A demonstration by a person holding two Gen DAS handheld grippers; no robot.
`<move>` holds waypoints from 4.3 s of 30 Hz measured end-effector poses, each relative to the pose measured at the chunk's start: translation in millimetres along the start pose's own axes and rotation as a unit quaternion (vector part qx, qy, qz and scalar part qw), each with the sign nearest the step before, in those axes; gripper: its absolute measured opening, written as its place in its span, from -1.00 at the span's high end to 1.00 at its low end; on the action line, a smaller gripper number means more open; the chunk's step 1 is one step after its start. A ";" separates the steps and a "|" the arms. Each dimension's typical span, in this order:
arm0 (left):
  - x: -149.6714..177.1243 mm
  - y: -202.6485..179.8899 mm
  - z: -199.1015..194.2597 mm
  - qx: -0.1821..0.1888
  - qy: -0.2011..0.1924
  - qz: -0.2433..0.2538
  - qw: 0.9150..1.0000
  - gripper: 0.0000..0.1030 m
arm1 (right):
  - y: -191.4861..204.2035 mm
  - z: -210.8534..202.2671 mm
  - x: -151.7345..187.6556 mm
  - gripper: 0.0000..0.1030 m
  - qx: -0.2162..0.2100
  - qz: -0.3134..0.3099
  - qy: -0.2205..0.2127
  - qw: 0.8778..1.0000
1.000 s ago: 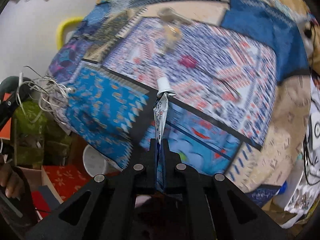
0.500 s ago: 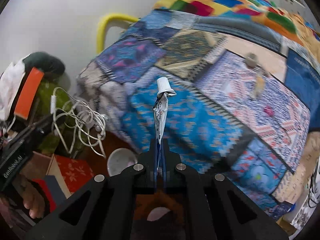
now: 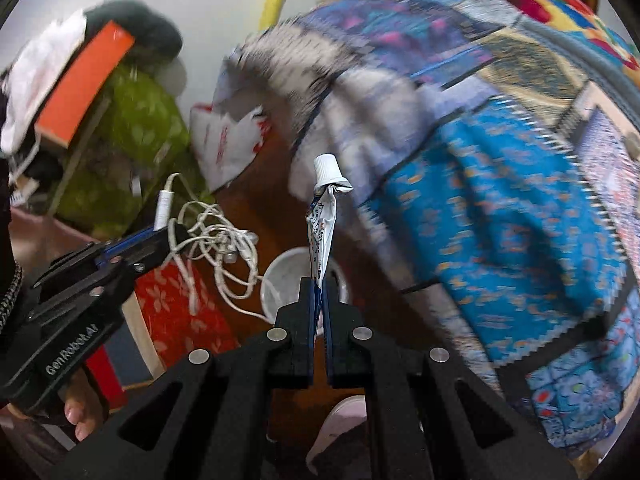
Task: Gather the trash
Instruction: 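Carry the cable and tube with both tools over the white bin, then open both tools to drop the cable and tube into the bin, then move both tools back to the remaining items on the bed, then grasp the clear bag with yellow item with the left tool while the right tool grasps the pink charm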
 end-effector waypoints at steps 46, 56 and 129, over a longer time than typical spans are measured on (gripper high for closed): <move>50.3 176.1 199.1 -0.092 0.189 -0.198 0.958 0.75 | 16.7 243.7 25.2 0.90 -0.052 -0.016 0.189 0.980; 30.5 140.7 147.5 -0.097 0.132 -0.140 0.977 0.65 | 14.2 203.5 17.8 0.88 -0.021 -0.013 0.148 0.989; -5.5 -358.2 152.3 0.109 0.006 0.192 0.975 -0.23 | -290.5 -94.3 126.1 0.24 0.291 0.113 -0.119 0.943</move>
Point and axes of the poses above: each gripper's, at about its wrist camera, not at the fingertips, and z roughly the way its jaws point, y to its left, x to its underside, the point moved 1 cm from there along z, roughly the way its jaws point, and after that the axes turned 14 degrees about -z, right-handed, at the moved point
